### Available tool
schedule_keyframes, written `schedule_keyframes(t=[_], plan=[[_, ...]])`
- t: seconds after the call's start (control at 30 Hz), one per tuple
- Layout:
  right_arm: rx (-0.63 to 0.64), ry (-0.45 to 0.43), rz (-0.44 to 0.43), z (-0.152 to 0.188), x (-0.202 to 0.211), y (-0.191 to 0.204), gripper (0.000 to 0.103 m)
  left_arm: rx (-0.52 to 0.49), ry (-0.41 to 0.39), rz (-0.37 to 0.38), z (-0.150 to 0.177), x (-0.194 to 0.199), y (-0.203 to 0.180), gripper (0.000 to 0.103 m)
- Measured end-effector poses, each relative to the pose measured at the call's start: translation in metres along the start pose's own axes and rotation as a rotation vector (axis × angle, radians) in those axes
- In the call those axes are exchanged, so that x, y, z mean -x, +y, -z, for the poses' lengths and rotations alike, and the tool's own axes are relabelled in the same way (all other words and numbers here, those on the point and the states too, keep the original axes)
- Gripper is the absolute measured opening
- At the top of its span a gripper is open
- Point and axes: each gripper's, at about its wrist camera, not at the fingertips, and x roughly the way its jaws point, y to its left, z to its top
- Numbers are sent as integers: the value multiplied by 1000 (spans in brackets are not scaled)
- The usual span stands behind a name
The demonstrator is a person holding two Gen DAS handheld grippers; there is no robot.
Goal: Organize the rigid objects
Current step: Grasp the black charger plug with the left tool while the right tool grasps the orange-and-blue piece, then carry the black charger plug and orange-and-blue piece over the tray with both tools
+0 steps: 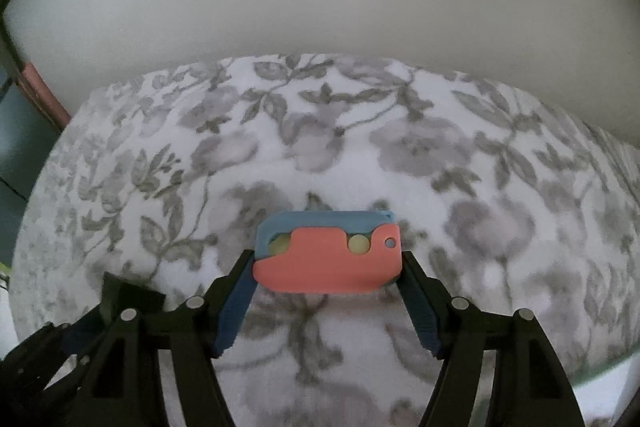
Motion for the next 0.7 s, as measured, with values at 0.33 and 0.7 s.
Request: schedule_keyframes(t=[0.33, 0.7], plan=[[-63, -62, -7, 45, 97, -15, 73, -8, -8, 42, 21, 66, -33, 30], [-134, -120, 27, 100, 187, -41, 73, -48, -54, 114, 46, 137, -87, 30]])
